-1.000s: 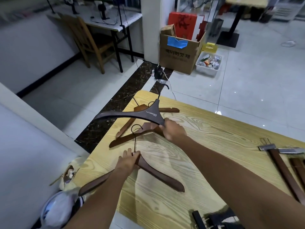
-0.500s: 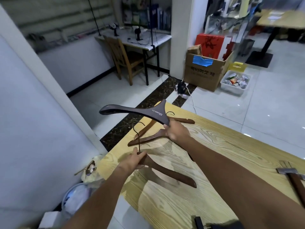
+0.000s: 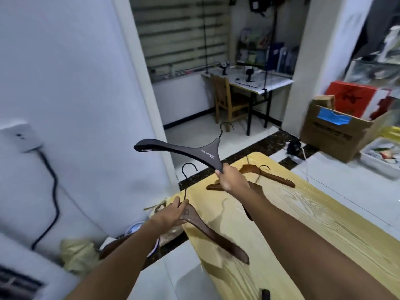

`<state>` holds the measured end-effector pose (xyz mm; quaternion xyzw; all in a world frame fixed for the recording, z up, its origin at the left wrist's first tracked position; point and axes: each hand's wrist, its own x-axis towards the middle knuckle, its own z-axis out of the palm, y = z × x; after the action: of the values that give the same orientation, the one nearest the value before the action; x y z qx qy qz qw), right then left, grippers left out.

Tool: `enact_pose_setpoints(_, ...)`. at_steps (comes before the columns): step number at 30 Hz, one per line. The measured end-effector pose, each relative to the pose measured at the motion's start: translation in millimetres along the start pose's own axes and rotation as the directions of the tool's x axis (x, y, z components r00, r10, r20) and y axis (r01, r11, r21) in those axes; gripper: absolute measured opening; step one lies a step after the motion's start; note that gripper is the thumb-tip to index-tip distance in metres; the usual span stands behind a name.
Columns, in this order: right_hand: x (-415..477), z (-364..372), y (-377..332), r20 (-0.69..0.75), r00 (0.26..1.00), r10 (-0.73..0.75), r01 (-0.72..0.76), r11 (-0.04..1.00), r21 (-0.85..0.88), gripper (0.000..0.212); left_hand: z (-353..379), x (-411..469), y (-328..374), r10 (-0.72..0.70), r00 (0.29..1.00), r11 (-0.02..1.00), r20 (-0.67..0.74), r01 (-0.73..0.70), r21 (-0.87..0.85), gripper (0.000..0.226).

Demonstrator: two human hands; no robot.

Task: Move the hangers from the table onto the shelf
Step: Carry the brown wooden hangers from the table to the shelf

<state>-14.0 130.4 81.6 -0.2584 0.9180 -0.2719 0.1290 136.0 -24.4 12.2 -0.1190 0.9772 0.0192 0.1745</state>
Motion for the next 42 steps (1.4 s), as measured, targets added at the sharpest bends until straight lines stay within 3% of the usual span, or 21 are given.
enact_pose_setpoints(7, -20, 36, -85, 0.105, 0.976, -0.191, 0.196, 0.980, -0.037, 0.035, 10, -91, -55, -0.137, 0.987, 0.983, -0.081, 0.125, -0.136, 0.071)
enact_pose_setpoints(12, -48, 75, -163, 0.226, 0.904, -0.364, 0.379, 0.925, -0.023, 0.035, 35, -172, -103, -0.316, 0.947, 0.920, -0.060, 0.290, -0.262, 0.071)
enact_pose_setpoints(21, -167, 167, -299, 0.467, 0.591, -0.658, 0.697, 0.708, 0.115, 0.029, 109, -369, -144, -0.623, 0.782, 0.698, 0.005, 0.558, -0.449, 0.073)
enact_pose_setpoints(29, -285, 238, -360, 0.617, 0.291, -0.731, 0.757, 0.570, 0.319, 0.024, 158, -502, -118, -0.794, 0.600, 0.485, 0.095, 0.720, -0.496, 0.072)
enact_pose_setpoints(35, -361, 273, -385, 0.689, 0.110, -0.716, 0.751, 0.514, 0.414, 0.014, 202, -584, -90, -0.878, 0.466, 0.356, 0.111, 0.789, -0.500, 0.070)
enact_pose_setpoints(37, -381, 283, -390, 0.699, 0.051, -0.714, 0.767, 0.476, 0.431, 0.015, 218, -604, -82, -0.895, 0.439, 0.327, 0.082, 0.770, -0.548, 0.049)
enact_pose_setpoints(38, -391, 286, -392, 0.708, 0.030, -0.706, 0.775, 0.464, 0.429, 0.015, 229, -613, -76, -0.921, 0.390, 0.297, 0.021, 0.734, -0.611, 0.033)
enact_pose_setpoints(39, -399, 291, -394, 0.716, 0.015, -0.698, 0.779, 0.457, 0.430, 0.016, 242, -619, -75, -0.957, 0.289, 0.187, 0.023, 0.677, -0.712, 0.023)
enact_pose_setpoints(41, -417, 299, -398, 0.725, -0.019, -0.688, 0.769, 0.454, 0.450, 0.019, 258, -638, -63, -0.967, 0.254, 0.124, 0.017, 0.529, -0.840, 0.019)
enact_pose_setpoints(42, -424, 300, -400, 0.727, -0.032, -0.686, 0.761, 0.455, 0.463, 0.021, 262, -646, -57, -0.973, 0.229, 0.096, 0.032, 0.523, -0.847, 0.019)
